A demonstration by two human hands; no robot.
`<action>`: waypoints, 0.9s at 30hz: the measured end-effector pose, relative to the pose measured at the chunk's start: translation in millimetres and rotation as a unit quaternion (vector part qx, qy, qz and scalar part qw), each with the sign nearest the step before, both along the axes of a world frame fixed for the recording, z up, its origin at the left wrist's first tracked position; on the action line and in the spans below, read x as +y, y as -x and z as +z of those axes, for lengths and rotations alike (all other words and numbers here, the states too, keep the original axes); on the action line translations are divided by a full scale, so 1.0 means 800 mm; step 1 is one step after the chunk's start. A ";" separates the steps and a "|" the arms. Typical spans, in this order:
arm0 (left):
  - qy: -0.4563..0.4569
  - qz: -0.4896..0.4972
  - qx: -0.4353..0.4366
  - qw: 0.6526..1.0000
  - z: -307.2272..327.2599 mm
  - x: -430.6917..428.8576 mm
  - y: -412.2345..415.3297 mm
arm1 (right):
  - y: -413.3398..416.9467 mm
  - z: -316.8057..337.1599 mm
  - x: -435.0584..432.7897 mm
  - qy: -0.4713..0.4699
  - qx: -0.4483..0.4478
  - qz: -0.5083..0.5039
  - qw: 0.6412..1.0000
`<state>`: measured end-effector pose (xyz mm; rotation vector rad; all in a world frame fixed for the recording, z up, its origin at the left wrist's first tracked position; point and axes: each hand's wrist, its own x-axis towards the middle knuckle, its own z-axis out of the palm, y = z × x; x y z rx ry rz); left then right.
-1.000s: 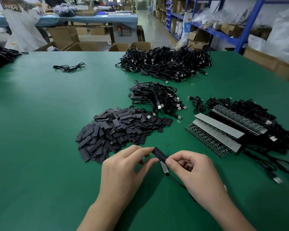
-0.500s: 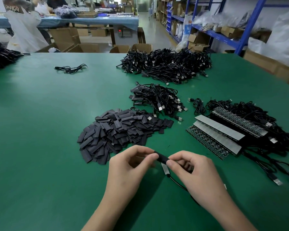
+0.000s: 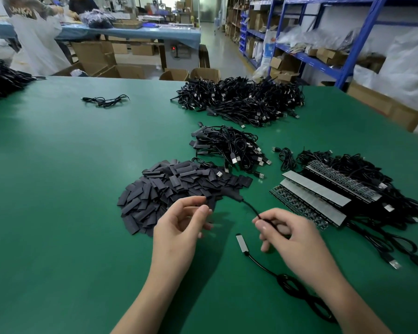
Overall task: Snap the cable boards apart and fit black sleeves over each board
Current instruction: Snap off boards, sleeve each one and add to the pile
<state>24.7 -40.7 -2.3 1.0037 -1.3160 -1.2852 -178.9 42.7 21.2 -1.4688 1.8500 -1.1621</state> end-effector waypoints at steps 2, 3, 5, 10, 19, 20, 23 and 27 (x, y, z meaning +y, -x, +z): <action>0.027 0.011 -0.036 0.999 -0.003 -0.003 -0.002 | 0.005 0.018 -0.016 0.012 0.029 -0.019 0.999; 0.034 0.012 -0.050 0.998 -0.004 -0.004 -0.003 | 0.009 0.031 -0.030 0.025 0.054 -0.022 0.998; 0.040 0.010 -0.072 0.997 -0.006 -0.004 -0.003 | 0.016 0.070 -0.073 0.053 0.116 -0.024 0.992; 0.055 -0.014 -0.103 0.993 -0.008 -0.001 -0.002 | 0.031 0.154 -0.207 0.047 0.236 -0.025 0.970; 0.072 -0.018 -0.112 0.991 -0.008 -0.002 -0.003 | 0.040 0.039 -0.179 -0.149 0.399 -0.015 0.905; 0.073 -0.022 -0.115 0.990 -0.007 -0.002 -0.003 | 0.043 0.029 -0.175 -0.190 0.414 -0.010 0.890; 0.068 -0.034 -0.122 0.990 -0.008 -0.002 -0.002 | 0.045 0.015 -0.172 -0.241 0.440 -0.003 0.865; 0.074 -0.041 -0.125 0.989 -0.007 0.001 -0.002 | 0.042 0.008 -0.182 -0.230 0.444 -0.005 0.866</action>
